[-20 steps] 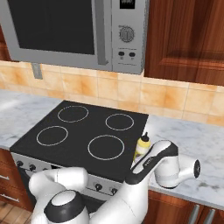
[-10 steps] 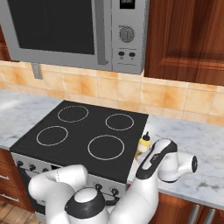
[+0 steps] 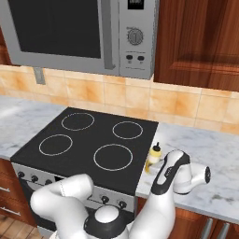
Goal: Take 2 condiments from the cabinet and move them on the counter near the stove.Make sure the condiments are lined up with each other, next to each other.
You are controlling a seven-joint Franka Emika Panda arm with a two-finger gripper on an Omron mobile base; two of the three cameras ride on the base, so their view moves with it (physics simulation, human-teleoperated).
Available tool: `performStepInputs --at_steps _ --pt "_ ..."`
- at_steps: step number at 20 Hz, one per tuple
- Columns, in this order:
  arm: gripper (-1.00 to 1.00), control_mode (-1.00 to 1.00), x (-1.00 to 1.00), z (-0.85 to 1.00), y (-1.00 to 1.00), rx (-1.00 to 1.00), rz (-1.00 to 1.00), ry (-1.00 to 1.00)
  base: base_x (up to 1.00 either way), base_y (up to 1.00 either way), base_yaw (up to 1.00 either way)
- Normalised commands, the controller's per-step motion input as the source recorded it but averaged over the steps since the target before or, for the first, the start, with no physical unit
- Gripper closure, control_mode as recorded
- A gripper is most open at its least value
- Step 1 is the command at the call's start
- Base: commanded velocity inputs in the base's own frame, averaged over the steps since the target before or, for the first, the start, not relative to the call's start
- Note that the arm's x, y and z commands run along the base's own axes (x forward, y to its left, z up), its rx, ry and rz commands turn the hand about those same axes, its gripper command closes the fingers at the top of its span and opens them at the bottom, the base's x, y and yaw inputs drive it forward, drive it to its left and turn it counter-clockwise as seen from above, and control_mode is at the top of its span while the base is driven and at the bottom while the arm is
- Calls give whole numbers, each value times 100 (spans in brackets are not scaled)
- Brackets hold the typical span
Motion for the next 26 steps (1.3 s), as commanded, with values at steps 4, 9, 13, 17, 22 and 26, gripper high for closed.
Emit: performStepInputs --at_steps 4,9,13,17,22,26 --pt "100 -100 24 -33 -21 0 0 0 0 0 0" --pt "100 -100 4 -32 -3 0 0 0 0 0 0" --pt "-100 -100 0 -33 11 -1 1 0 0 0 0" --pt "-100 -100 -4 -21 17 -2 2 0 0 0 0" --pt "-100 -100 -20 -7 2 0 0 0 0 0 0" --pt "-100 -100 -21 0 2 0 0 -6 0 0 0"
